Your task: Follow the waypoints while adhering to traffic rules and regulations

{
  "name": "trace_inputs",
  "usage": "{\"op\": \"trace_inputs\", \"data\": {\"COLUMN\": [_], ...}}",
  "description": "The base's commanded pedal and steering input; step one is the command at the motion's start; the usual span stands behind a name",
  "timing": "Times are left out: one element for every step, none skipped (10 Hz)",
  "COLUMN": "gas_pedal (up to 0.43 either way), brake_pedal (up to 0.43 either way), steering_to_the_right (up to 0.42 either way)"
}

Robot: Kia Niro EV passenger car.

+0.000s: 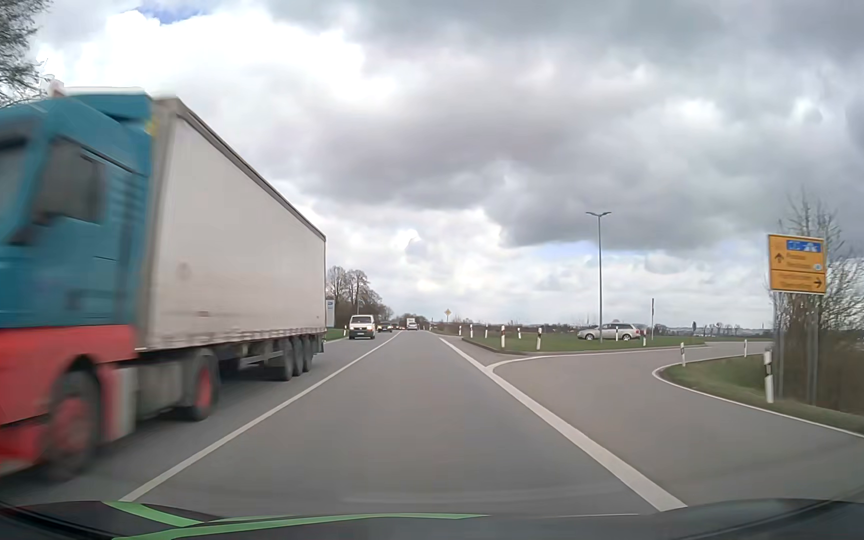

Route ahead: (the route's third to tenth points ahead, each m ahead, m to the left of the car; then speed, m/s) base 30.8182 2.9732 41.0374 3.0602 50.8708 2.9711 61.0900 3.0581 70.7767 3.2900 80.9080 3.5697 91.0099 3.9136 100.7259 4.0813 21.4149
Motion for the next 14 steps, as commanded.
{"op": "trace_inputs", "data": {"gas_pedal": [0.177,0.177,0.177,0.177,0.177,0.177,0.177,0.177,0.177,0.177,0.189,0.189,0.189,0.197], "brake_pedal": [0.0,0.0,0.0,0.0,0.0,0.0,0.0,0.0,0.0,0.0,0.0,0.0,0.0,0.0], "steering_to_the_right": [-0.004,-0.004,-0.004,-0.005,-0.004,-0.004,-0.004,-0.003,-0.003,-0.002,-0.001,-0.001,-0.001,-0.001]}}
